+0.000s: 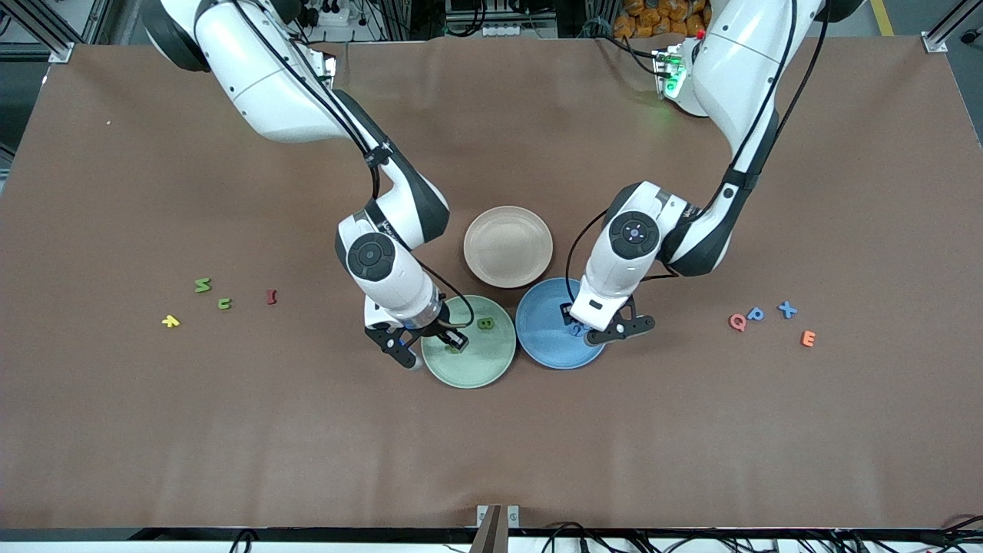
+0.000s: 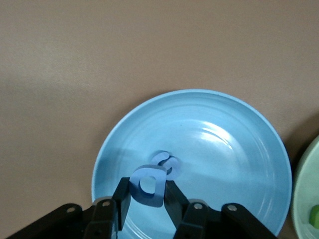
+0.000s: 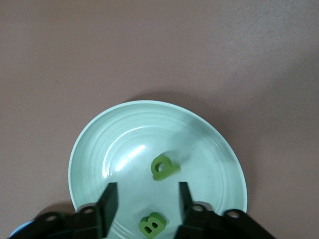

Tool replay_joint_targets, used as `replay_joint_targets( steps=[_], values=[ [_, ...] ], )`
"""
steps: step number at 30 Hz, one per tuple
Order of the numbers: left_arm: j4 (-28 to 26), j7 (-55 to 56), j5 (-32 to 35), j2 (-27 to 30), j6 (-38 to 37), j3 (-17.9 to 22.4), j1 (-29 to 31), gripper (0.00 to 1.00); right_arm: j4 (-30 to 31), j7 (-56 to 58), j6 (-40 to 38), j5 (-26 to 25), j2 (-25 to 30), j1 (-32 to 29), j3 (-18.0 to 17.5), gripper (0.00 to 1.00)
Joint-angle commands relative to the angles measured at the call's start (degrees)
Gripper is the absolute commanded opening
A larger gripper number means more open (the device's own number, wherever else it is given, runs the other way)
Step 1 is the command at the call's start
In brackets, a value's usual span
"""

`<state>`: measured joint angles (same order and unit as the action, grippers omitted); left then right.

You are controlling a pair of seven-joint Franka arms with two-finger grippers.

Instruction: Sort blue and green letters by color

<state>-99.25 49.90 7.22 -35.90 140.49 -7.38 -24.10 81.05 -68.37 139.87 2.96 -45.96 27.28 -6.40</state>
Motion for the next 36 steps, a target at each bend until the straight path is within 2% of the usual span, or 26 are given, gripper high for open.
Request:
replay_joint_targets(
  steps=[1, 5, 8, 14, 18, 23, 29, 36],
  values=[
    [2.31, 2.66, 0.25, -1.54, -1.27, -0.61, -0.16, 1.00, -2.03, -1.42, -0.74, -1.02, -0.54, 0.75, 0.59, 1.00],
    [2.31, 4.50, 2.18, -1.54, -1.27, -0.70, -0.07, 1.00, -0.28, -0.19, -1.18, -0.58, 3.32, -0.39, 0.51, 1.00],
    [2.31, 4.77, 2.54, -1.46, -1.27, -0.79, 0.02, 1.00, 3.67, 3.49, -3.72, -0.06, 7.89, -2.49, 0.33, 1.00],
    [1.61, 4.50, 2.71, -0.49, -1.45, -0.79, 0.37, 1.00, 9.91, 17.36, -14.96, 0.03, 16.33, -7.59, -0.20, 1.00],
    [0.99, 3.10, 5.60, 1.00, -4.52, -0.88, 2.82, 1.00, 17.19, 27.91, -19.46, 0.12, 22.65, -12.42, -1.16, 1.00],
    [0.03, -2.51, 10.44, 3.02, -9.35, -3.34, 8.01, 1.00, 27.39, 42.06, -19.29, 0.03, 29.51, -18.31, -1.78, 1.00],
    [-0.94, -12.97, 10.80, 4.78, -12.70, -4.04, 13.19, 1.00, 33.99, 52.88, -17.44, -0.32, 33.47, -22.53, -1.60, 1.00],
    [-2.35, -24.49, 10.80, 5.84, -13.32, -4.48, 20.66, 1.00, 43.92, 63.96, -7.44, -0.50, 36.81, -26.84, -0.64, 1.00]
  ],
)
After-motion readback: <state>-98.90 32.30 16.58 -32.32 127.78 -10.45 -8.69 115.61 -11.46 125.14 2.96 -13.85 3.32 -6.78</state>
